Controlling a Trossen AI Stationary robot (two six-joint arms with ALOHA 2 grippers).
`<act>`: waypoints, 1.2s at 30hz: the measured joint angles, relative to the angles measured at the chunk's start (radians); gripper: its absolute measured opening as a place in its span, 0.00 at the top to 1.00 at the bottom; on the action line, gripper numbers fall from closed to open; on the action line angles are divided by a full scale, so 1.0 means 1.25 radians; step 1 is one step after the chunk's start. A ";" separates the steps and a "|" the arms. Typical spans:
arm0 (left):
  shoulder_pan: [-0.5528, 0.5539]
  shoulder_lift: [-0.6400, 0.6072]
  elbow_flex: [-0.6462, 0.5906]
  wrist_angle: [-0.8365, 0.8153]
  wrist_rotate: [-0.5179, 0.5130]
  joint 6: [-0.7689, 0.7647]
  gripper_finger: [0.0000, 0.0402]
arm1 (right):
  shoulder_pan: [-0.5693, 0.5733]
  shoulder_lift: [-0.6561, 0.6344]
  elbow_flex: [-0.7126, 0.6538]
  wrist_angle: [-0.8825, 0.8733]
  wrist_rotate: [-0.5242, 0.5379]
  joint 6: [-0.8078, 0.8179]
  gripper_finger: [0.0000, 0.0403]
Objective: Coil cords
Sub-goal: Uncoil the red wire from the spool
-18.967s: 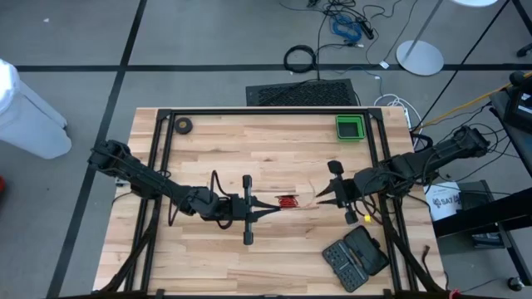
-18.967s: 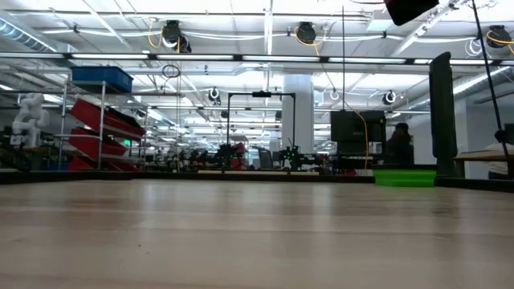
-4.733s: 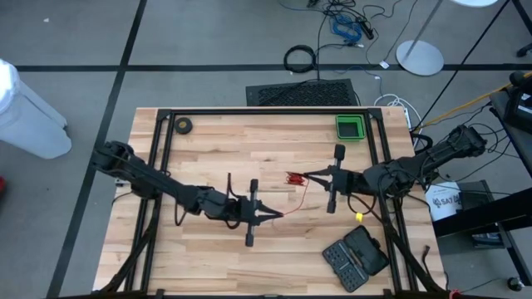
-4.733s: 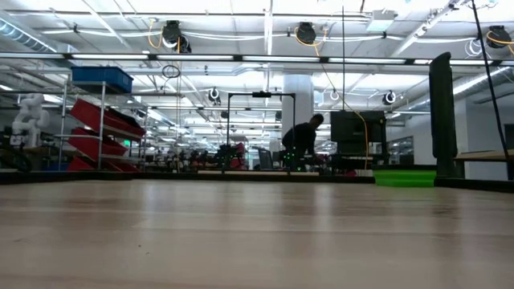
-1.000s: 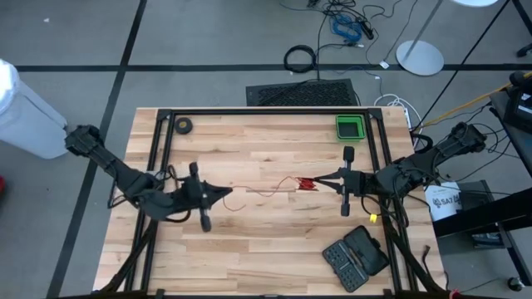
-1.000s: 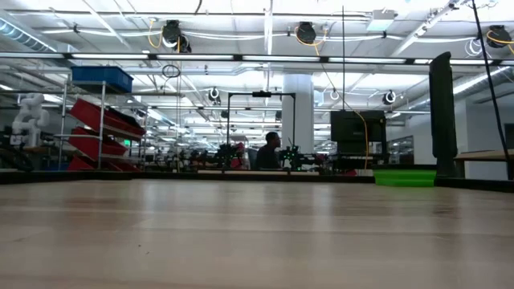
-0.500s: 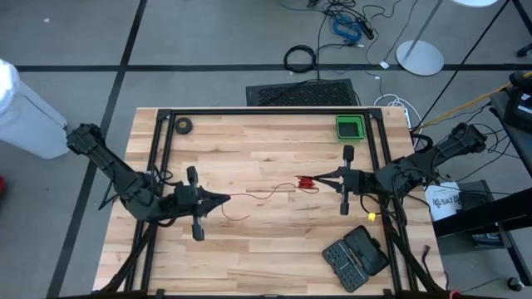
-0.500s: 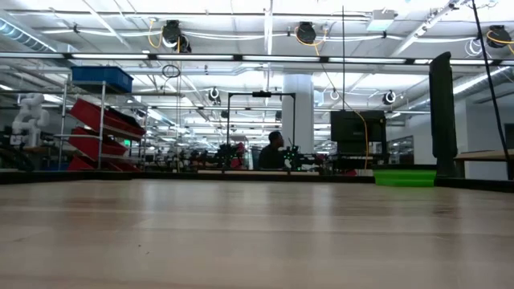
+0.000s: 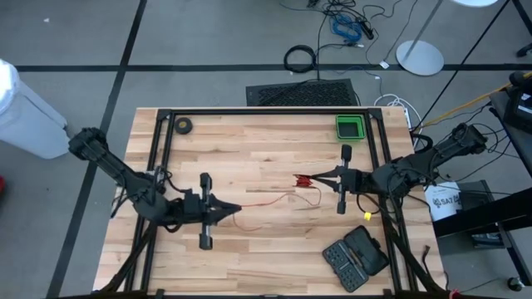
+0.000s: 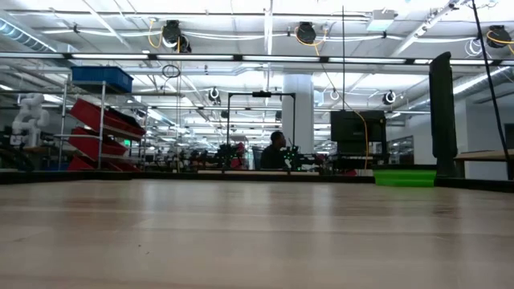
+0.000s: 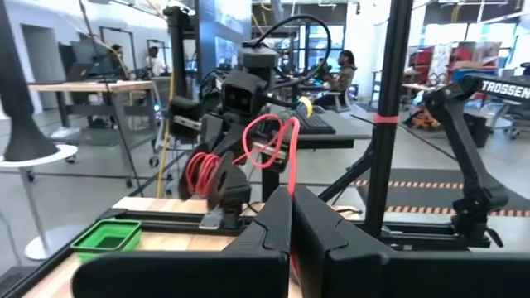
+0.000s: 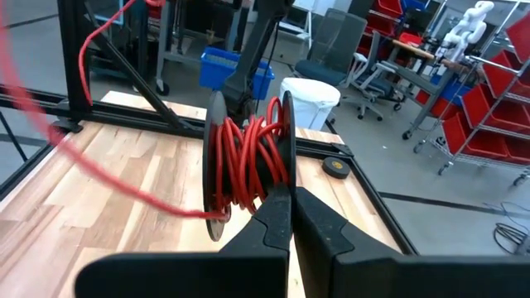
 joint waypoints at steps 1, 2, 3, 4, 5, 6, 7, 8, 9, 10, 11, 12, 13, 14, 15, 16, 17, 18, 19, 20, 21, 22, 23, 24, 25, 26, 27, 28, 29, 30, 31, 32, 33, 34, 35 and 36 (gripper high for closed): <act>0.006 0.005 0.000 0.005 0.011 0.000 0.99 | 0.000 0.001 0.000 0.000 0.000 0.000 1.00; 0.011 0.009 0.000 0.008 0.021 -0.001 0.99 | 0.000 0.002 0.000 0.000 0.000 0.000 1.00; 0.018 0.013 0.000 0.008 0.032 -0.003 0.99 | 0.000 0.003 0.000 0.001 0.000 0.000 1.00; 0.025 0.017 0.000 0.009 0.043 -0.006 0.99 | 0.000 0.003 0.000 0.001 0.000 0.000 1.00; 0.031 0.022 0.000 0.009 0.055 -0.006 0.99 | 0.000 0.003 0.000 0.001 0.000 0.000 1.00; 0.038 0.026 0.000 0.008 0.066 -0.006 0.99 | 0.000 0.003 0.000 0.001 0.000 0.000 1.00; 0.045 0.032 0.000 0.008 0.077 -0.006 0.99 | 0.000 0.003 0.000 0.001 0.000 0.000 1.00; 0.050 0.038 0.000 0.008 0.088 -0.007 0.99 | 0.000 0.003 0.000 0.002 0.000 0.000 1.00; 0.056 0.043 0.000 0.007 0.100 -0.007 0.99 | 0.000 0.003 0.000 0.003 0.000 0.000 1.00; 0.062 0.050 0.000 0.007 0.111 -0.007 0.99 | 0.000 0.003 0.000 0.004 0.000 0.000 1.00; 0.069 0.056 0.000 0.007 0.124 -0.007 0.99 | 0.000 0.003 0.000 0.005 0.000 0.000 1.00; 0.075 0.063 0.000 0.007 0.138 -0.007 0.99 | 0.000 0.003 0.000 0.005 0.000 0.000 1.00; 0.081 0.070 0.000 0.006 0.151 -0.007 0.99 | 0.000 0.003 0.000 0.005 0.000 0.000 1.00; 0.087 0.075 0.000 0.003 0.165 -0.007 0.99 | 0.000 0.003 0.000 0.006 0.000 0.000 1.00; 0.094 0.082 0.000 0.004 0.179 -0.008 0.99 | 0.000 0.003 0.000 0.005 0.000 0.000 1.00; 0.099 0.087 0.000 0.005 0.190 -0.008 0.99 | 0.000 0.003 0.000 0.006 0.000 0.000 1.00; 0.104 0.091 0.000 0.003 0.200 -0.008 0.99 | 0.000 0.003 0.000 0.006 0.000 0.000 1.00; 0.109 0.096 0.000 0.002 0.206 -0.008 0.99 | 0.000 0.003 0.000 0.006 0.000 0.000 1.00; 0.114 0.101 0.000 0.001 0.210 -0.008 0.99 | 0.000 0.003 0.000 0.006 0.000 0.000 1.00; 0.117 0.104 0.000 -0.003 0.214 -0.008 0.99 | 0.000 0.003 0.000 0.006 0.000 0.000 1.00; 0.120 0.107 0.000 -0.007 0.219 -0.009 0.99 | 0.000 0.003 0.000 0.006 0.000 0.000 1.00; 0.122 0.109 0.000 -0.011 0.220 -0.009 0.99 | 0.000 0.003 0.000 0.006 0.000 0.000 1.00; 0.123 0.109 0.000 -0.022 0.221 -0.009 0.99 | 0.000 0.003 0.000 0.006 0.000 0.000 1.00; 0.125 0.109 0.000 -0.036 0.221 -0.010 0.99 | 0.000 0.003 0.000 0.006 0.000 0.000 1.00; 0.126 0.109 0.000 -0.050 0.221 -0.017 0.99 | 0.000 0.003 0.000 0.006 0.000 0.000 1.00; 0.128 0.109 0.000 -0.068 0.221 -0.027 0.99 | 0.000 0.003 0.000 0.006 0.000 0.000 1.00; 0.130 0.108 0.000 -0.086 0.221 -0.033 0.99 | 0.000 0.003 0.000 0.006 0.000 0.000 1.00; 0.132 0.105 0.000 -0.104 0.221 -0.043 0.99 | 0.000 0.003 0.000 0.006 0.000 0.000 1.00; 0.135 0.102 0.000 -0.119 0.221 -0.050 0.99 | 0.000 0.003 0.000 0.006 0.000 0.000 1.00; 0.137 0.100 0.000 -0.137 0.221 -0.055 0.99 | 0.000 0.003 0.000 0.006 0.000 0.000 1.00; 0.139 0.097 0.001 -0.157 0.221 -0.067 0.99 | 0.000 0.003 0.000 0.006 0.000 0.000 1.00; 0.142 0.096 0.001 -0.177 0.220 -0.073 0.99 | 0.000 0.003 0.000 0.006 0.000 0.000 1.00; 0.145 0.095 0.001 -0.197 0.220 -0.083 0.99 | 0.000 0.003 0.000 0.006 0.000 0.000 1.00; 0.147 0.095 0.001 -0.214 0.220 -0.091 0.99 | 0.000 0.003 0.000 0.006 0.000 0.000 1.00; 0.149 0.095 0.001 -0.228 0.220 -0.093 0.99 | 0.000 0.003 0.000 0.006 0.000 0.000 1.00; 0.150 0.095 0.001 -0.239 0.220 -0.093 0.99 | 0.000 0.003 0.000 0.006 0.000 0.000 1.00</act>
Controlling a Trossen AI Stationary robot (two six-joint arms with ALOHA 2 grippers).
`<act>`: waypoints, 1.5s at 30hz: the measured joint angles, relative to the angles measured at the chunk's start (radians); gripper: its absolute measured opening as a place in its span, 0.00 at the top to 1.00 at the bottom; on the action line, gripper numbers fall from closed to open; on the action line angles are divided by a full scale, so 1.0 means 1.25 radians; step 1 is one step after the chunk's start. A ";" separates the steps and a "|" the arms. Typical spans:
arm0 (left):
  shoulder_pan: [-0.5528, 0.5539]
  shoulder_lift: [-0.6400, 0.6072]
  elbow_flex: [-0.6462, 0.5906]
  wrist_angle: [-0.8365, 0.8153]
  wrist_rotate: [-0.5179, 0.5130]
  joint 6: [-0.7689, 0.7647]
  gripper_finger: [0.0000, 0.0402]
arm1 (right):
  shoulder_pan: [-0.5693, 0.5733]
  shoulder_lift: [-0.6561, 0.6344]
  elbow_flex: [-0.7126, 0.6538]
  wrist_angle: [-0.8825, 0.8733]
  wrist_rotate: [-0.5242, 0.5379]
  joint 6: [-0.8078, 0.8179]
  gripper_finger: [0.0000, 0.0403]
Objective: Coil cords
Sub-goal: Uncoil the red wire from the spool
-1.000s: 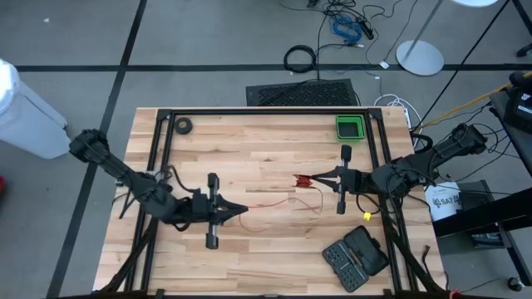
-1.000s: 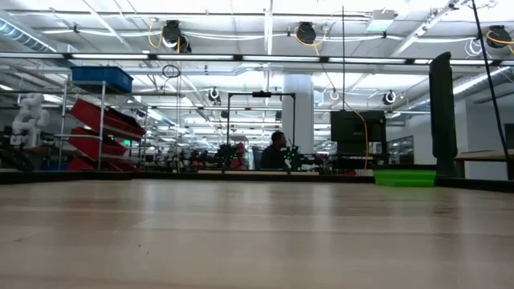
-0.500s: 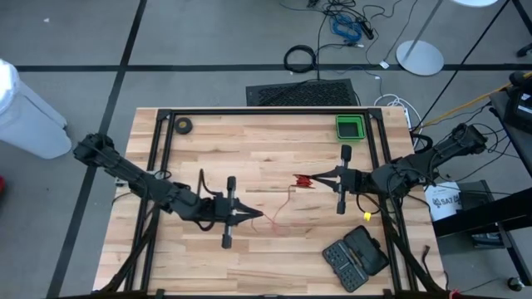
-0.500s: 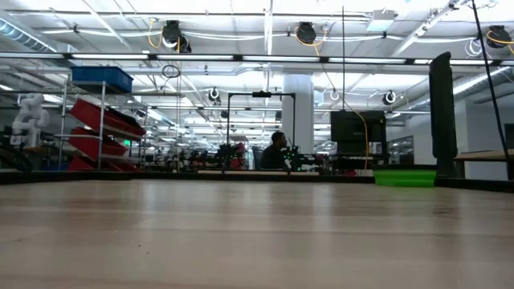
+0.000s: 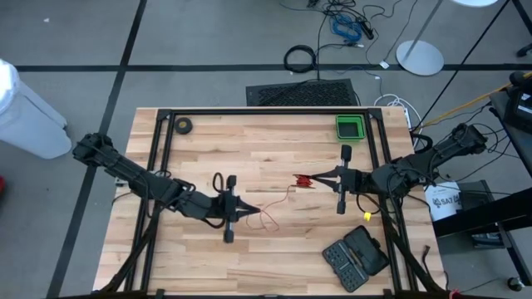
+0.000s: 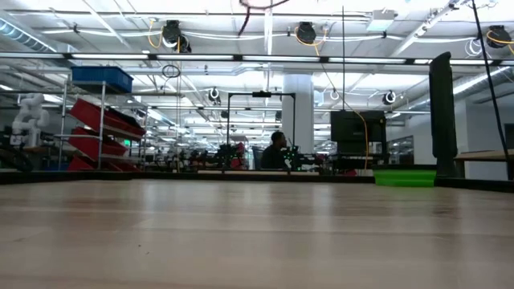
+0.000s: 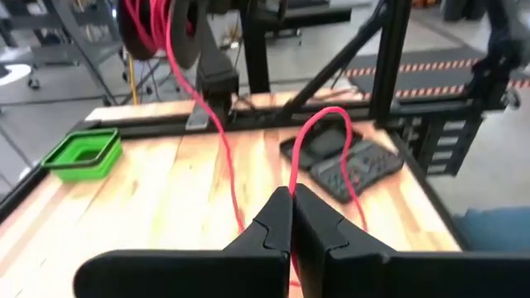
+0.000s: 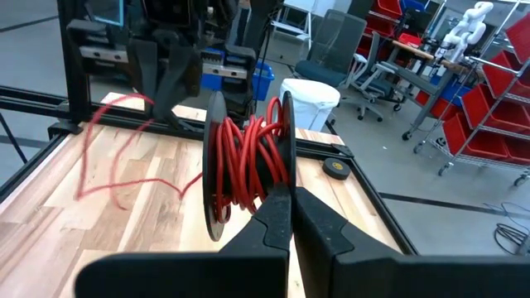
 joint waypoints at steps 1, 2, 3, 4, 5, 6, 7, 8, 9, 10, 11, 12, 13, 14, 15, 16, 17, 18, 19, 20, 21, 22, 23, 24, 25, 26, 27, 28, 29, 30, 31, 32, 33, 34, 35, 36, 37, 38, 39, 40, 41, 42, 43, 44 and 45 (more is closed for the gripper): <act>0.001 0.000 0.000 -0.009 0.000 0.000 0.99 | 0.000 0.000 0.000 0.000 0.000 0.000 1.00; 0.002 0.000 0.000 -0.021 0.000 -0.002 0.99 | 0.000 0.000 0.000 0.000 0.000 0.000 1.00; 0.002 0.000 0.000 -0.034 -0.001 -0.007 0.99 | 0.000 0.000 0.000 0.000 0.000 0.000 1.00; 0.002 0.000 0.000 -0.044 -0.002 -0.017 0.99 | 0.000 0.000 0.000 0.000 0.000 0.000 1.00; 0.003 0.000 0.000 -0.055 -0.002 -0.021 0.99 | 0.000 0.000 0.000 0.000 0.000 0.000 1.00; 0.003 0.000 0.000 -0.065 -0.002 -0.021 0.99 | 0.000 0.000 0.000 0.000 0.000 0.000 1.00; 0.003 0.000 0.000 -0.074 -0.002 -0.021 0.99 | 0.000 0.000 0.000 0.000 0.000 0.000 1.00; 0.003 0.000 0.000 -0.084 -0.001 -0.026 0.99 | 0.000 0.000 0.000 0.000 0.000 0.000 1.00; 0.003 0.000 0.000 -0.098 0.001 -0.040 0.99 | 0.000 0.000 0.000 0.000 0.000 0.000 1.00; 0.003 0.000 0.000 -0.113 0.001 -0.059 0.99 | 0.000 0.000 0.000 0.000 0.000 0.000 1.00; 0.003 0.000 0.000 -0.128 0.001 -0.079 0.98 | 0.000 0.000 0.000 0.000 0.000 0.000 1.00; 0.003 0.000 0.000 -0.145 0.001 -0.100 0.97 | 0.000 0.000 0.000 0.000 0.000 0.000 1.00; 0.003 0.000 0.000 -0.159 -0.001 -0.119 0.96 | 0.001 0.000 0.000 0.000 0.000 0.000 1.00; 0.003 0.000 0.000 -0.167 -0.015 -0.133 0.95 | 0.001 0.000 0.000 0.000 0.000 0.000 1.00; 0.002 0.000 0.000 -0.167 -0.035 -0.146 0.93 | 0.001 0.000 0.000 0.000 0.000 0.000 1.00; 0.000 0.000 0.000 -0.163 -0.049 -0.154 0.91 | 0.001 0.000 0.000 0.000 0.000 0.000 1.00; -0.001 -0.001 0.000 -0.160 -0.053 -0.160 0.89 | 0.001 0.000 0.000 0.000 0.000 0.000 1.00; -0.001 -0.001 0.000 -0.160 -0.051 -0.162 0.86 | 0.001 0.000 0.000 0.000 0.000 0.000 1.00; -0.004 -0.001 0.000 -0.160 -0.042 -0.165 0.83 | 0.001 0.000 0.000 0.000 0.000 0.000 1.00; -0.008 -0.001 0.000 -0.162 -0.031 -0.166 0.81 | 0.001 0.000 0.000 -0.001 0.000 0.000 1.00; -0.013 -0.001 0.000 -0.165 -0.022 -0.167 0.78 | 0.001 0.000 0.000 -0.001 0.000 -0.001 1.00; -0.018 -0.001 0.000 -0.165 -0.015 -0.167 0.75 | 0.001 0.000 0.000 -0.001 0.000 -0.001 1.00; -0.024 -0.001 0.000 -0.165 -0.011 -0.167 0.73 | 0.001 0.000 0.000 -0.001 0.000 -0.002 1.00; -0.029 -0.001 0.000 -0.165 -0.004 -0.167 0.71 | 0.001 0.000 0.000 -0.001 0.000 -0.002 1.00; -0.034 -0.001 0.000 -0.165 0.002 -0.167 0.69 | 0.001 0.000 0.000 -0.001 0.000 -0.002 1.00; -0.038 -0.001 0.000 -0.165 0.005 -0.167 0.68 | 0.001 0.000 0.000 -0.002 0.000 -0.002 1.00; -0.043 -0.001 0.000 -0.166 0.008 -0.167 0.68 | 0.001 0.000 0.000 -0.002 0.000 -0.002 1.00; -0.047 -0.001 0.000 -0.167 0.011 -0.167 0.68 | 0.001 0.000 0.000 -0.002 0.000 -0.002 1.00; -0.048 -0.001 0.000 -0.169 0.011 -0.167 0.67 | 0.001 0.000 0.000 -0.002 0.000 -0.002 1.00; -0.049 -0.001 0.000 -0.171 0.010 -0.164 0.67 | 0.001 0.000 0.000 -0.001 0.000 -0.002 1.00; -0.049 -0.001 0.000 -0.172 0.005 -0.159 0.67 | 0.001 0.000 0.000 -0.001 0.000 -0.002 1.00; -0.048 -0.001 0.000 -0.171 -0.006 -0.157 0.67 | 0.001 0.000 0.000 -0.001 0.000 -0.002 1.00; -0.045 -0.001 0.000 -0.170 -0.024 -0.146 0.67 | 0.001 0.000 0.000 -0.002 0.000 -0.002 1.00; -0.041 -0.001 0.000 -0.167 -0.049 -0.137 0.67 | 0.001 0.000 0.000 -0.002 0.000 -0.001 1.00; -0.036 -0.001 0.000 -0.163 -0.074 -0.124 0.67 | 0.001 0.000 0.000 -0.001 0.000 -0.001 1.00; -0.030 -0.001 0.000 -0.157 -0.101 -0.118 0.67 | 0.001 0.000 0.000 -0.001 0.000 -0.001 1.00; -0.023 -0.001 0.000 -0.150 -0.128 -0.118 0.67 | 0.001 0.000 0.000 -0.001 0.000 0.000 1.00; -0.015 -0.001 0.000 -0.142 -0.155 -0.121 0.67 | 0.001 0.000 0.000 -0.001 0.000 0.000 1.00; -0.006 -0.001 0.000 -0.132 -0.176 -0.124 0.67 | 0.001 0.000 0.000 -0.001 0.000 0.000 1.00; 0.001 -0.001 0.000 -0.117 -0.189 -0.125 0.67 | 0.001 0.000 0.000 -0.001 0.000 0.000 1.00; 0.009 -0.001 0.000 -0.102 -0.193 -0.125 0.67 | 0.001 0.000 0.000 -0.001 0.000 0.000 1.00; 0.014 -0.001 0.000 -0.088 -0.192 -0.126 0.67 | 0.001 0.000 0.000 -0.001 0.000 0.000 1.00; 0.018 -0.001 0.000 -0.076 -0.188 -0.126 0.67 | 0.001 0.000 0.000 -0.001 0.000 0.000 1.00; 0.019 -0.001 0.000 -0.066 -0.178 -0.126 0.67 | 0.001 0.000 0.000 -0.001 0.000 0.000 1.00; 0.021 0.000 0.000 -0.061 -0.168 -0.126 0.67 | 0.001 0.000 0.000 -0.001 0.000 0.000 1.00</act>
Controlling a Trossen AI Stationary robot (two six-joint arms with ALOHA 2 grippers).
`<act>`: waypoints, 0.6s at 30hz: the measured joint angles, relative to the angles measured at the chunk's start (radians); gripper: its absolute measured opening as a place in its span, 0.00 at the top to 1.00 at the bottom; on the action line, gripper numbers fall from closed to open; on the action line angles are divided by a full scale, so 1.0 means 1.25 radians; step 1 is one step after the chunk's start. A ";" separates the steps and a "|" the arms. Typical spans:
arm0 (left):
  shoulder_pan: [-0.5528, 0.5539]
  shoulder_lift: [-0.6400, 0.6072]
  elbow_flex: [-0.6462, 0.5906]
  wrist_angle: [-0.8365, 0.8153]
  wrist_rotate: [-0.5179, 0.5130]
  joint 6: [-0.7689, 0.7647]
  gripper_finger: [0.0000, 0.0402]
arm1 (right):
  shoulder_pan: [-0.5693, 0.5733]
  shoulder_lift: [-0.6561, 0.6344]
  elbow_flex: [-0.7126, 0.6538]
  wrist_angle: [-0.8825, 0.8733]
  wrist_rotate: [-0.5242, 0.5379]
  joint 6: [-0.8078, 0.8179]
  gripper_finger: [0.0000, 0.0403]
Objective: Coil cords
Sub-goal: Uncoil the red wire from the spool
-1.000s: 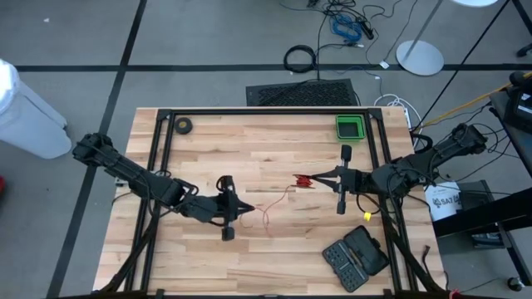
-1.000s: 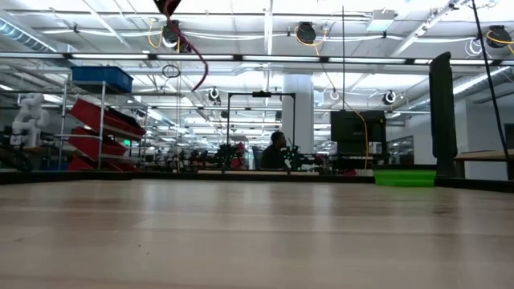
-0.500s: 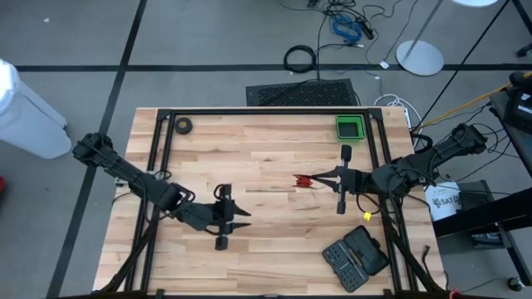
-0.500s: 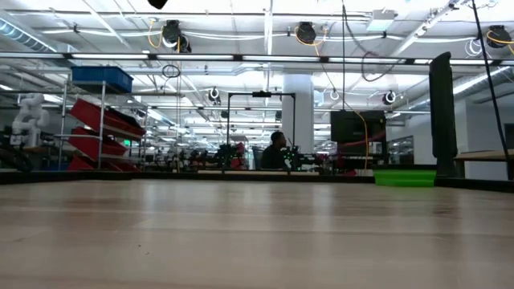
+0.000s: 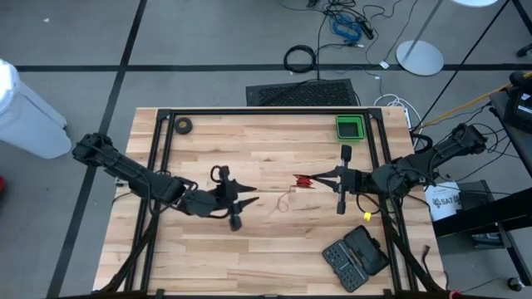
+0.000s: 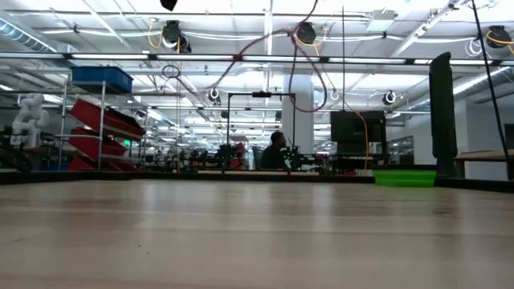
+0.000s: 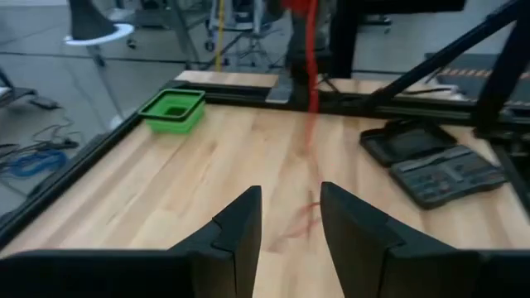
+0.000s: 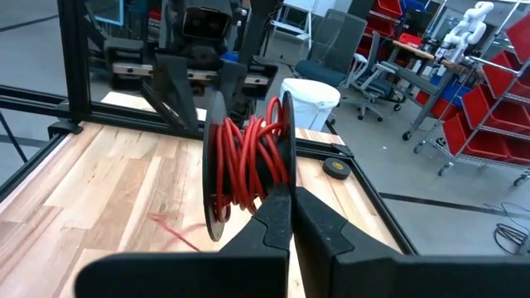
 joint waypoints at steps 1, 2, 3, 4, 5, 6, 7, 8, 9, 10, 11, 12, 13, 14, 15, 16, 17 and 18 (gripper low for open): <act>0.000 0.002 0.000 0.007 0.006 0.000 0.67 | 0.000 0.000 0.000 0.000 0.000 0.000 1.00; 0.000 0.004 0.000 0.014 0.009 0.001 0.67 | 0.000 0.000 0.000 0.000 0.000 0.000 1.00; 0.000 0.004 0.000 0.016 0.010 0.000 0.67 | 0.000 0.000 0.000 0.000 0.000 0.000 1.00; 0.000 0.004 0.000 0.020 0.012 0.000 0.67 | 0.000 0.000 0.000 0.000 0.000 0.000 1.00; 0.000 0.004 0.000 0.027 0.018 0.000 0.67 | 0.000 0.000 0.000 0.000 0.000 0.000 1.00; 0.000 0.004 0.000 0.035 0.019 0.000 0.67 | 0.000 0.000 0.000 0.000 0.000 0.000 1.00; 0.000 0.004 -0.001 0.046 0.018 0.001 0.67 | 0.000 0.000 0.000 0.000 0.000 0.000 1.00; 0.000 0.004 -0.001 0.063 0.016 0.001 0.67 | 0.000 0.000 0.000 0.001 0.000 0.000 1.00; 0.000 0.004 -0.001 0.084 0.011 0.001 0.67 | 0.000 0.000 0.000 0.001 0.000 0.000 1.00; 0.000 0.004 -0.001 0.107 0.007 0.003 0.67 | 0.000 0.000 0.000 0.001 0.000 0.000 1.00; 0.000 0.004 -0.001 0.128 0.005 0.007 0.67 | 0.000 0.000 0.000 0.001 0.000 0.000 1.00; 0.000 0.004 -0.001 0.142 0.005 0.014 0.67 | 0.000 0.000 0.000 0.001 0.000 0.000 1.00; 0.000 0.007 -0.001 0.152 0.003 0.026 0.67 | 0.000 0.000 0.000 0.001 0.000 0.000 1.00; 0.000 0.013 -0.001 0.164 0.003 0.037 0.67 | 0.000 0.000 0.000 0.001 0.000 0.001 1.00; -0.002 0.019 -0.001 0.170 0.003 0.050 0.67 | 0.000 0.000 0.000 0.001 0.000 0.000 1.00; -0.003 0.028 -0.001 0.172 0.003 0.062 0.67 | 0.000 0.000 0.000 0.001 0.000 0.000 1.00; -0.003 0.037 -0.001 0.181 0.003 0.069 0.67 | 0.000 0.000 0.000 0.001 0.000 0.001 1.00; -0.003 0.049 -0.001 0.193 0.003 0.079 0.67 | 0.000 0.000 0.000 0.001 0.000 0.000 1.00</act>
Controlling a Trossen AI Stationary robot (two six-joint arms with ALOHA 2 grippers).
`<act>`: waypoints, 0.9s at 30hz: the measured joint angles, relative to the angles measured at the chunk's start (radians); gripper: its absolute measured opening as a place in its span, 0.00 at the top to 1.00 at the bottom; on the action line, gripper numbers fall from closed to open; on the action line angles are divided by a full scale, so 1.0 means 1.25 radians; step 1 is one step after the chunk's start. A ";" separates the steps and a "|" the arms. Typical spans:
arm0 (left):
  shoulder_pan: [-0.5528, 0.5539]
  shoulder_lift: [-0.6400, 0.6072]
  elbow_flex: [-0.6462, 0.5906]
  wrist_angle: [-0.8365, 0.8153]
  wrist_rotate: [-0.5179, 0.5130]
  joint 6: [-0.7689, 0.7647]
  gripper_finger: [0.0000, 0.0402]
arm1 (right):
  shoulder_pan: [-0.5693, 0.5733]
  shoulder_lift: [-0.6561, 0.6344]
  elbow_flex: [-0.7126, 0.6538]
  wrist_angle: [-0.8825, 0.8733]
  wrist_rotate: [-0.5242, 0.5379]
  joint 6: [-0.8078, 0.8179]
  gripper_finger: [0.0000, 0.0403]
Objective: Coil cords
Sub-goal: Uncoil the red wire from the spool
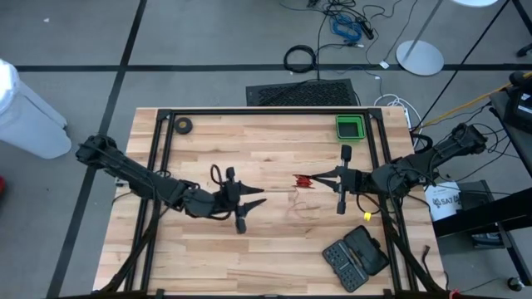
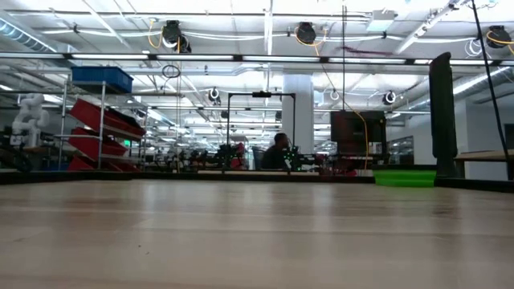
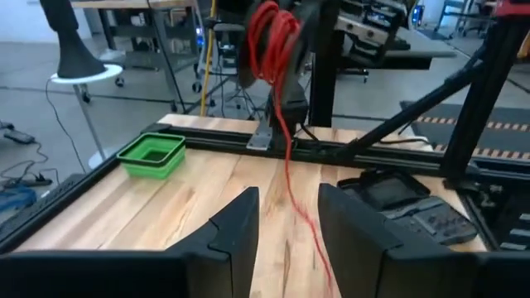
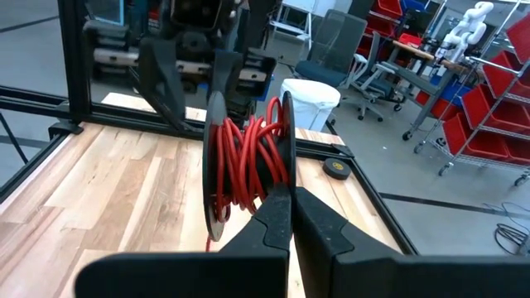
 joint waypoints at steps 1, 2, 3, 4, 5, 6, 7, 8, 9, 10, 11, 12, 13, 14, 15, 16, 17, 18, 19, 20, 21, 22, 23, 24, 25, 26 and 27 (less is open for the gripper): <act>0.003 0.012 0.000 0.012 0.000 0.012 0.67 | 0.000 0.000 0.000 0.000 0.000 0.000 1.00; 0.006 0.027 0.000 0.029 0.000 0.028 0.67 | 0.000 0.000 0.000 0.000 0.000 0.000 1.00; 0.010 0.041 0.000 0.052 0.000 0.036 0.67 | 0.000 0.000 0.000 0.000 0.000 0.000 1.00; 0.015 0.056 0.000 0.075 0.000 0.048 0.67 | 0.000 0.000 0.000 0.000 0.000 0.000 1.00; 0.021 0.071 0.000 0.102 -0.001 0.054 0.66 | 0.000 0.000 0.000 0.000 0.000 0.000 1.00; 0.025 0.084 0.000 0.129 -0.001 0.064 0.65 | 0.000 0.000 0.000 0.000 0.000 0.000 1.00; 0.028 0.095 0.000 0.150 -0.002 0.076 0.64 | 0.000 0.000 0.000 0.000 -0.002 0.000 1.00; 0.030 0.106 0.000 0.166 -0.003 0.089 0.62 | 0.000 0.000 0.000 0.000 -0.003 0.000 1.00; 0.031 0.116 0.000 0.177 -0.003 0.100 0.60 | 0.000 0.000 0.000 0.000 -0.004 0.000 1.00; 0.030 0.125 0.000 0.184 -0.003 0.112 0.57 | 0.000 0.000 0.000 -0.001 -0.004 0.000 1.00; 0.030 0.133 0.000 0.190 -0.003 0.122 0.54 | 0.000 0.000 0.000 -0.001 -0.004 0.000 1.00; 0.030 0.140 0.000 0.197 -0.003 0.132 0.51 | 0.000 0.000 0.000 -0.001 -0.004 0.000 1.00; 0.030 0.146 0.000 0.202 -0.003 0.135 0.49 | 0.000 0.000 0.000 -0.001 -0.004 0.000 1.00; 0.031 0.151 0.000 0.204 -0.003 0.135 0.47 | 0.000 0.000 0.000 -0.001 -0.004 0.000 1.00; 0.034 0.157 0.000 0.205 -0.003 0.135 0.45 | 0.000 0.000 0.000 -0.001 -0.004 0.000 1.00; 0.037 0.162 0.000 0.204 -0.003 0.134 0.43 | 0.000 0.000 0.000 -0.001 -0.004 0.000 1.00; 0.041 0.167 0.000 0.202 -0.003 0.132 0.42 | 0.000 0.000 0.000 -0.001 -0.004 0.000 1.00; 0.045 0.173 0.000 0.206 -0.003 0.132 0.41 | 0.000 0.000 0.000 -0.001 -0.004 0.000 1.00; 0.048 0.178 0.000 0.214 -0.003 0.132 0.41 | 0.000 0.000 0.000 -0.001 -0.004 0.000 1.00; 0.051 0.182 0.000 0.219 -0.003 0.131 0.41 | 0.000 0.000 0.000 -0.001 -0.004 0.000 1.00; 0.053 0.188 0.000 0.226 -0.003 0.128 0.41 | 0.000 0.000 0.000 -0.001 -0.004 0.000 1.00; 0.056 0.194 0.000 0.239 -0.003 0.119 0.41 | 0.000 0.000 0.000 -0.001 -0.004 0.000 1.00; 0.058 0.199 0.000 0.252 -0.002 0.111 0.41 | 0.000 0.000 0.000 -0.001 -0.003 0.000 1.00; 0.060 0.204 0.000 0.262 -0.002 0.110 0.41 | 0.000 0.000 0.000 0.000 -0.004 0.000 1.00; 0.063 0.211 0.000 0.278 0.003 0.110 0.41 | 0.000 0.000 0.000 -0.001 -0.003 0.000 1.00; 0.065 0.217 0.000 0.295 0.009 0.111 0.41 | 0.000 0.000 0.000 -0.001 -0.004 0.000 1.00; 0.066 0.221 0.000 0.304 0.016 0.111 0.41 | 0.000 0.000 0.000 -0.001 -0.003 0.000 1.00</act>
